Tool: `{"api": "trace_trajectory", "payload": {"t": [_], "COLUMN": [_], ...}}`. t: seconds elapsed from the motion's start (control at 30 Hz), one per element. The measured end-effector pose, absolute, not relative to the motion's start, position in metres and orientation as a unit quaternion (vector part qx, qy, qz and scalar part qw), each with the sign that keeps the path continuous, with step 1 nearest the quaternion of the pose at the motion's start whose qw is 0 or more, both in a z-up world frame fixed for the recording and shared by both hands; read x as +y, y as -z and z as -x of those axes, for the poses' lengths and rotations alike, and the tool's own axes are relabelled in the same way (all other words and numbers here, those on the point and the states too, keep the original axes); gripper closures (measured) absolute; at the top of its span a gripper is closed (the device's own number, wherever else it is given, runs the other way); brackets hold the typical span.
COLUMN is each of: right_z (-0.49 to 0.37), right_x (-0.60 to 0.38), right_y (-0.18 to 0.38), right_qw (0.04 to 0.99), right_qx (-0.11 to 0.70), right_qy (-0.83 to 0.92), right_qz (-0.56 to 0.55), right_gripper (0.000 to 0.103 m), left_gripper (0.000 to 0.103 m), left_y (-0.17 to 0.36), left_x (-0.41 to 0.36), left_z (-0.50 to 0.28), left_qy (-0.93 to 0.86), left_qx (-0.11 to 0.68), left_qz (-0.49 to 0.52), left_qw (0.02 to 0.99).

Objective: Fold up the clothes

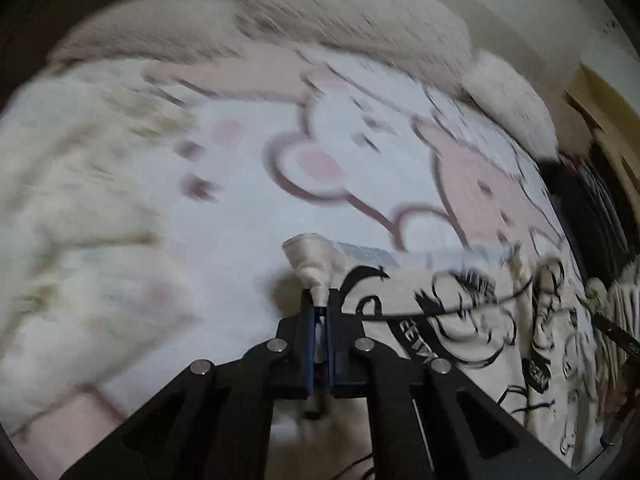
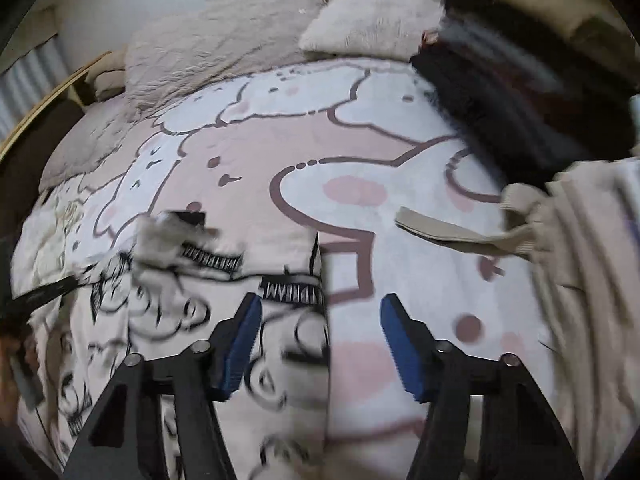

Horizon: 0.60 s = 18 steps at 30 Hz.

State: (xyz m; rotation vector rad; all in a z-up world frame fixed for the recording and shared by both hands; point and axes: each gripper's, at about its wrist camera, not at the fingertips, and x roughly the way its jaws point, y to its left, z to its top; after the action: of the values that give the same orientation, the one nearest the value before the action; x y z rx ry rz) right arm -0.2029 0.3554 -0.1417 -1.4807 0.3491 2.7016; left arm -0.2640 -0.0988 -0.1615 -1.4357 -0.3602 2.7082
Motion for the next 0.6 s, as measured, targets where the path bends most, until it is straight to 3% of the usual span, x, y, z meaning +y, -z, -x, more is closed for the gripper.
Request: {"api": "trace_trajectory", "payload": {"t": [0.2,0.27,0.3,0.33,0.43,0.6], "right_z": [0.236,0.242,0.242,0.239,0.217,0.165], "right_x": [0.356,0.350,0.347,0.344,0.332,0.292], "right_y": [0.177,0.186,0.183,0.178,0.146,0.127], "right_qw": [0.014,0.011,0.007,0.004,0.004,-0.023], "right_qx": [0.141,0.132,0.123,0.115,0.073,-0.066], "right_qy": [-0.847,-0.843,-0.846,-0.851,-0.883,-0.906], "right_qz": [0.513,0.522,0.519,0.513,0.463,0.418], "right_gripper": [0.045,0.058,0.080,0.090,0.091,0.093], "left_gripper": [0.097,0.090,0.090,0.090,0.088,0.081], "left_y": [0.158,0.161,0.162,0.159,0.138,0.106], "left_x": [-0.149,-0.153,-0.154,-0.152,-0.147,-0.096], "left_z": [0.236,0.232,0.230,0.228,0.217,0.221], "left_qy": [-0.877,-0.874,-0.873,-0.878,-0.898,-0.912], "left_qx": [-0.126,-0.124,-0.120,-0.109,-0.068,-0.070], "left_qz": [0.463,0.469,0.470,0.463,0.424,0.405], "left_qw": [-0.031,-0.039,-0.047,-0.060,-0.094,0.020]}}
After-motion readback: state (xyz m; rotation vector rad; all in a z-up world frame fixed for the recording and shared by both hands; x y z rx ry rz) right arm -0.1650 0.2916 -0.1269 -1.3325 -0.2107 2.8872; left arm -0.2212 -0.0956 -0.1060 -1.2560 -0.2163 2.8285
